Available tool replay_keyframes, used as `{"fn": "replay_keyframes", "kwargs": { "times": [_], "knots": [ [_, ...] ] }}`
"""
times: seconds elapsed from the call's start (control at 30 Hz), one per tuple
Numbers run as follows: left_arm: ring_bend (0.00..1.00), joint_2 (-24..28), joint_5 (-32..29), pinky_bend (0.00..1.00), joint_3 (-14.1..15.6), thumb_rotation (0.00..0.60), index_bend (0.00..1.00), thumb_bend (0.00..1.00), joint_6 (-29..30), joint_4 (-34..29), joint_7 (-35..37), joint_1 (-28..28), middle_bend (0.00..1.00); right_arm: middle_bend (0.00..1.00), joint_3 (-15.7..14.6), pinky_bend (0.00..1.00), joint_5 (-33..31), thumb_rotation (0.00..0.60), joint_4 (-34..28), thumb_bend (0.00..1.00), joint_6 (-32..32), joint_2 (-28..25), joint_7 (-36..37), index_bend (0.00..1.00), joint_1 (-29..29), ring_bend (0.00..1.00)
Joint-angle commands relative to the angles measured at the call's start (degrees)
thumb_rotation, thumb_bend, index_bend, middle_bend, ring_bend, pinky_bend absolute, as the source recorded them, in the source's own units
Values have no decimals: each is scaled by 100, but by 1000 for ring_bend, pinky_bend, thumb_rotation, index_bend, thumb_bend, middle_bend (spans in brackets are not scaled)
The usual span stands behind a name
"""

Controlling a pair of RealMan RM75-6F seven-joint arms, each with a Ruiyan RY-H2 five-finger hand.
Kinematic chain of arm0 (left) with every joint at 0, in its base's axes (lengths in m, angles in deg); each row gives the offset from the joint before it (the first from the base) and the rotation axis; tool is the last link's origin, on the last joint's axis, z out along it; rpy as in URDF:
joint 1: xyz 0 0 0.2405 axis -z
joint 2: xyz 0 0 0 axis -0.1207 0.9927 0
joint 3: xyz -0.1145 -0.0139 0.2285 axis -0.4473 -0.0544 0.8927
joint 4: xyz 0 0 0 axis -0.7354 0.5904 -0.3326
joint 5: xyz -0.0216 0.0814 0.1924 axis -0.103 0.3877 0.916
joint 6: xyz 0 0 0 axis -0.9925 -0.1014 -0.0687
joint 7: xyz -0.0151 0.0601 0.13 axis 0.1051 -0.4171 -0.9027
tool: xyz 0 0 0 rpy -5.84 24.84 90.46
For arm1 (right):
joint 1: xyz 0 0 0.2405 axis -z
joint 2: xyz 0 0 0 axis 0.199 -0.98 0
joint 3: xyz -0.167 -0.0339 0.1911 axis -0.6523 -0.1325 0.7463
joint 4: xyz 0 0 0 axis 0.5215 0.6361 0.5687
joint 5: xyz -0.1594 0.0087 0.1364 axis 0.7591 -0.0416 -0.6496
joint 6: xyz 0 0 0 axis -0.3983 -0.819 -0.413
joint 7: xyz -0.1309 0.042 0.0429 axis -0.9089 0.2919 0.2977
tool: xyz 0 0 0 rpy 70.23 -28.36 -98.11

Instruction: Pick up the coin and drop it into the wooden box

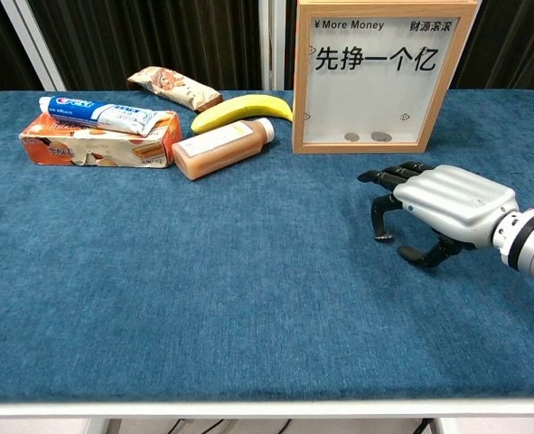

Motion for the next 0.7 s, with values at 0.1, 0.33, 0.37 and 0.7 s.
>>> {"fn": "replay_keyframes", "kwargs": {
  "times": [0.1, 0.33, 0.37, 0.7],
  "knots": [
    [0, -6, 7, 0, 7, 600, 15, 124, -14, 22, 14, 8, 0, 0, 5, 0, -1, 600, 42, 351, -32, 36, 10, 444, -1, 0],
    [0, 2, 15, 0, 11, 600, 15, 124, -14, 48, 72, 13, 0, 0, 43, 0, -5, 600, 155, 364, -124, 138, 32, 515, 5, 0],
    [0, 3, 14, 0, 10, 600, 15, 124, -15, 53, 85, 14, 0, 0, 47, 0, -8, 600, 172, 365, -130, 150, 24, 525, 3, 0],
    [0, 9, -5, 0, 17, 600, 14, 125, -32, 119, 172, 13, 0, 0, 52, 0, 5, 600, 310, 365, -173, 231, 4, 497, -10, 0]
  ]
}}
